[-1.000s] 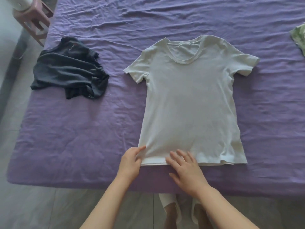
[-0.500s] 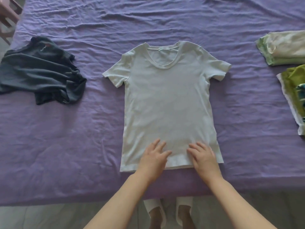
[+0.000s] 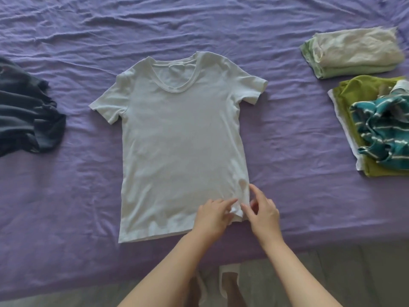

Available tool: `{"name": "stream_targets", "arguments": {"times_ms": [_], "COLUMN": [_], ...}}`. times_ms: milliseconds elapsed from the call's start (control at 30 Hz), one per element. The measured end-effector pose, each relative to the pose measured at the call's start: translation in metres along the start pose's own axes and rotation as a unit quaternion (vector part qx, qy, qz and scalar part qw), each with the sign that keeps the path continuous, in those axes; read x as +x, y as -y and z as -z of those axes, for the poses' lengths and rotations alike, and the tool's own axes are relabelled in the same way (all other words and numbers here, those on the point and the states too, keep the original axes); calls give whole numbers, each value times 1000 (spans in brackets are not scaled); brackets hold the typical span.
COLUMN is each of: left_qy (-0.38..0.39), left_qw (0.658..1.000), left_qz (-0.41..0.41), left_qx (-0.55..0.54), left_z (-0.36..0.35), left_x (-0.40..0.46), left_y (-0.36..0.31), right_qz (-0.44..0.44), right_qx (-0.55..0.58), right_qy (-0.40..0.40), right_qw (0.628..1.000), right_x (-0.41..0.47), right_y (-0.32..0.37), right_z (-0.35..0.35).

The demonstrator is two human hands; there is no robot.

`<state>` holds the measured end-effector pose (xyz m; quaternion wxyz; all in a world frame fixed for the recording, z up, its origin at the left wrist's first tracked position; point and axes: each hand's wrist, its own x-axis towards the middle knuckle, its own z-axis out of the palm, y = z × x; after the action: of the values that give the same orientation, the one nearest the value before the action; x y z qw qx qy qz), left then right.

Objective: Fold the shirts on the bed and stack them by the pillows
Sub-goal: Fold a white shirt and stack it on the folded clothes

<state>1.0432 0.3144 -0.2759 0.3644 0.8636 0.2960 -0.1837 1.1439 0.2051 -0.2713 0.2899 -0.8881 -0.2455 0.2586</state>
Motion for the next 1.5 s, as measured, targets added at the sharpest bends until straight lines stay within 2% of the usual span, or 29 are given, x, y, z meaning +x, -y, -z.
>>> {"name": "stream_targets", "arguments": {"times_ms": [133, 233, 300, 400, 500, 567, 700, 767, 833, 900, 1000, 1133, 1233, 1300, 1400, 1500], "left_qy": [21, 49, 73, 116, 137, 123, -20, -57, -50, -34, -4, 13, 7, -6, -39, -68], "left_qw": [999, 996, 995, 992, 988, 990, 994, 986, 978, 971, 958, 954, 953, 955, 955, 958], "left_qz": [17, 36, 42, 53, 63, 48, -14, -40, -42, -31, -30, -57, -88, -102, -116, -112], "left_qx": [-27, -71, -57, -3, 15, 40, 107, 151, 196, 234, 285, 295, 290, 279, 269, 254], "left_z": [2, 3, 2, 0, -1, 4, 41, 65, 88, 106, 123, 127, 133, 144, 163, 180], "left_x": [1, 5, 6, 8, 11, 17, 53, 80, 109, 134, 152, 155, 170, 189, 222, 256], "left_y": [-7, -17, -26, -34, -35, -34, -23, -14, -5, 8, 36, 56, 50, 40, 23, 12], "right_qz": [-5, -21, -10, 35, 12, 20, 94, 119, 160, 176, 153, 137, 133, 102, 23, -46], "right_qx": [103, 130, 94, -44, -149, -169, -163, -190, -218, -273, -351, -365, -341, -294, -144, -12], "right_qy": [21, 85, 120, 153, 173, 151, 71, 51, 27, 42, 78, 111, 91, 57, 20, -46], "right_qw": [994, 988, 988, 987, 974, 974, 980, 973, 962, 945, 921, 914, 926, 949, 989, 998], "right_x": [0, 10, 16, 19, 17, 19, 47, 71, 98, 121, 132, 124, 141, 168, 225, 281], "right_y": [-8, -13, -19, -37, -48, -44, -17, 6, 30, 43, 32, 16, 33, 47, 64, 81], "right_z": [15, 25, 36, 54, 64, 63, 51, 40, 29, 18, 6, 2, 9, 20, 36, 47]}}
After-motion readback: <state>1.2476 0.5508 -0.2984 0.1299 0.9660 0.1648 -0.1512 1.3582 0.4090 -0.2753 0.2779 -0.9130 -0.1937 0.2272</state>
